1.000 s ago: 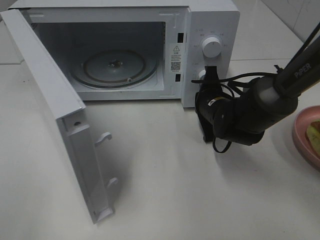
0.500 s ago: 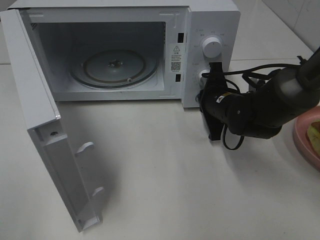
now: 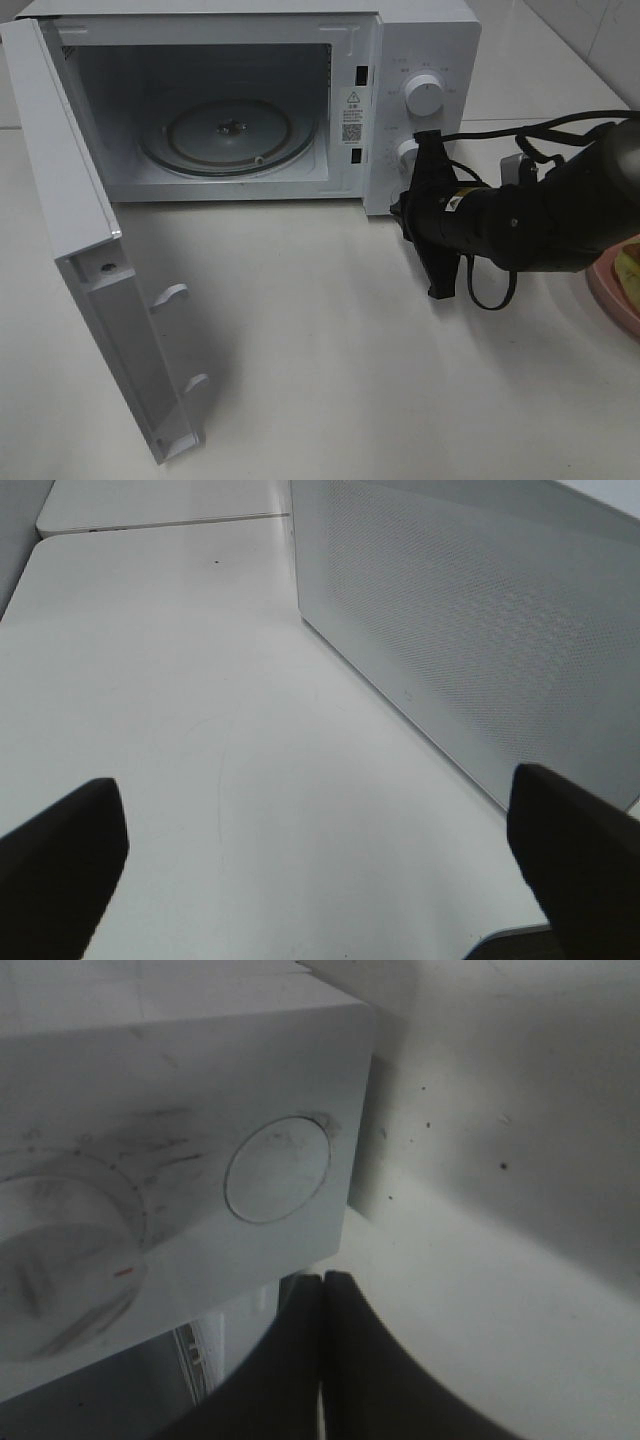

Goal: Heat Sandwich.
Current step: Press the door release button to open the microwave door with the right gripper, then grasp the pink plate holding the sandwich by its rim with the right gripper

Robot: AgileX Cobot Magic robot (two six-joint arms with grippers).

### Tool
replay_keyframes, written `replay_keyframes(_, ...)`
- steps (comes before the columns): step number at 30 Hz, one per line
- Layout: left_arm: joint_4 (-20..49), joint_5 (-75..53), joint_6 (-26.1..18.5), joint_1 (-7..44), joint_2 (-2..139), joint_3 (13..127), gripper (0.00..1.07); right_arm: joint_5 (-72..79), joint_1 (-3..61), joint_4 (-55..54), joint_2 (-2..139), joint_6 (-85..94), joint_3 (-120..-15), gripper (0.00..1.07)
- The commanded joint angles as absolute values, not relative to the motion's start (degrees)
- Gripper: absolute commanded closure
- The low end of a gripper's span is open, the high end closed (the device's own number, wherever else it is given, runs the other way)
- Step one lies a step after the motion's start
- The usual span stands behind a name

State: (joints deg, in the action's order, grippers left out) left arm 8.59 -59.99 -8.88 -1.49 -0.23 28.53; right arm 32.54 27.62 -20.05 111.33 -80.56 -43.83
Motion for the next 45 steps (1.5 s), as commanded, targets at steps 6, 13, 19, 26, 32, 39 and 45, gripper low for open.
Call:
replay_keyframes(6, 8.59, -59.53, -8.48, -1.09, -1.72, 28.42, 0.09, 25.44, 27.44, -9.97, 102.73, -73.45, -40.51, 1.07)
replay_keyframes(13, 8.59, -59.53, -8.59, -1.09, -1.72, 28.42, 0.09, 16.21, 27.44, -0.29, 97.00, -65.32, -39.99, 1.06)
replay_keyframes(19, 8.59, -59.53, -8.59, -1.09, -1.72, 28.42, 0.09, 3.50, 27.44, 2.52, 93.85, -54.77, -40.11, 1.05)
replay_keyframes(26, 8.59, -59.53, -8.59, -1.09, -1.72, 28.42, 0.09, -8.19, 27.44, 2.52, 90.01, -39.19, -40.11, 1.03)
replay_keyframes(32, 8.59, -59.53, -8.59, -1.09, -1.72, 28.42, 0.09, -18.16, 27.33, 2.52, 87.38, -25.44, -40.11, 1.01)
replay_keyframes(39, 8.59, -59.53, -8.59, -1.09, -1.72, 28.42, 0.09, -27.79, 27.33, 2.81, 84.68, -15.36, -40.11, 0.97)
replay_keyframes(45, 8.59, -59.53, -8.59, -1.09, -1.72, 28.42, 0.09, -32.43, 27.27, 3.44, 83.25, -13.41, -40.45, 0.88)
